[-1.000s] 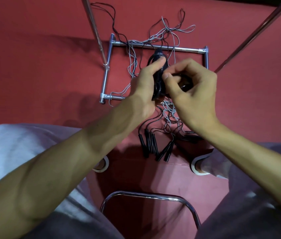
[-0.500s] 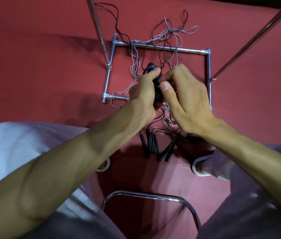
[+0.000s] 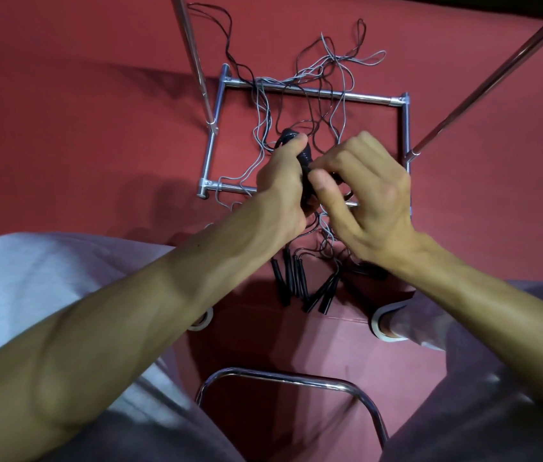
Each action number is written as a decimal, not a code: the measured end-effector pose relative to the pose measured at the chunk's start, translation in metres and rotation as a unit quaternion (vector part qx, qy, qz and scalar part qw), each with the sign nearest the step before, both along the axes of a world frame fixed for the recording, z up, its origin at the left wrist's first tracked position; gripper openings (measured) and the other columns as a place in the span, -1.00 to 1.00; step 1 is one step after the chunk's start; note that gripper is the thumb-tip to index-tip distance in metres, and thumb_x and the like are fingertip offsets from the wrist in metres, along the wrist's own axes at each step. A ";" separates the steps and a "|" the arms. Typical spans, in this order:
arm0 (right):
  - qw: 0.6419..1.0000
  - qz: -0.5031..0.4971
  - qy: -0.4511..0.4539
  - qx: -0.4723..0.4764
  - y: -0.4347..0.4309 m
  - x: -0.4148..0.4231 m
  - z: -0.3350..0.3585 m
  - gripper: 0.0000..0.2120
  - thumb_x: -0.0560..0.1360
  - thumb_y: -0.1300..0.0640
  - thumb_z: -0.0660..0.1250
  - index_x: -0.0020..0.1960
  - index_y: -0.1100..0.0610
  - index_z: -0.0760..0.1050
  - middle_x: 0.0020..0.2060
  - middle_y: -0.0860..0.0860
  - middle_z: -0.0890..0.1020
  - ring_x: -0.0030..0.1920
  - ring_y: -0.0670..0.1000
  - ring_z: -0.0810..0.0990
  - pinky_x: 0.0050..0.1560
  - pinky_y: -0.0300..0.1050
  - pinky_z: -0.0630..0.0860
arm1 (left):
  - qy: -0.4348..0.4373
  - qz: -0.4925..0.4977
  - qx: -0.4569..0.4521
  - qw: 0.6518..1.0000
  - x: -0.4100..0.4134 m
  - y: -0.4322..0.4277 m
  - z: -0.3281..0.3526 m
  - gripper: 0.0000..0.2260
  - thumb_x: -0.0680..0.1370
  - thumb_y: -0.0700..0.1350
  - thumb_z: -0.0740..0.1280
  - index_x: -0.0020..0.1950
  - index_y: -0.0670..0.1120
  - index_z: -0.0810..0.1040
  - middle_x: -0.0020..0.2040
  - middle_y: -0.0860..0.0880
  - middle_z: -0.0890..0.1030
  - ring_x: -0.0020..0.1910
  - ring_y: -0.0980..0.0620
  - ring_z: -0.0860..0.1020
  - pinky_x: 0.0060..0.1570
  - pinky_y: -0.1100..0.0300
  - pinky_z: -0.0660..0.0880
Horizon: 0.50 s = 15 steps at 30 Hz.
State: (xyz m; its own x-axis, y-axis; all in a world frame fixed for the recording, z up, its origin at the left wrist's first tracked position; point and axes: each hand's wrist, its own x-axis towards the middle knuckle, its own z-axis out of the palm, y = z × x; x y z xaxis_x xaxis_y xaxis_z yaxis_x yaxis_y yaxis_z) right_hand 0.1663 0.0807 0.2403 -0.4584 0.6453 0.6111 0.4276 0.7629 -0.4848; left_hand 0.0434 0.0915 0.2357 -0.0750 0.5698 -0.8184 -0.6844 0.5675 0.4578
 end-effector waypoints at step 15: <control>0.975 -0.090 0.007 -0.202 -0.019 -0.005 0.030 -0.67 0.35 0.34 0.32 0.10 0.21 0.59 -0.11 -0.02 0.66 -0.08 0.07 0.62 0.00 0.01 0.55 | 0.106 -0.006 0.025 0.994 0.004 0.002 0.005 -0.67 0.59 0.07 0.40 0.21 -0.14 0.61 0.14 -0.17 0.69 0.06 -0.18 0.70 0.03 -0.04 0.67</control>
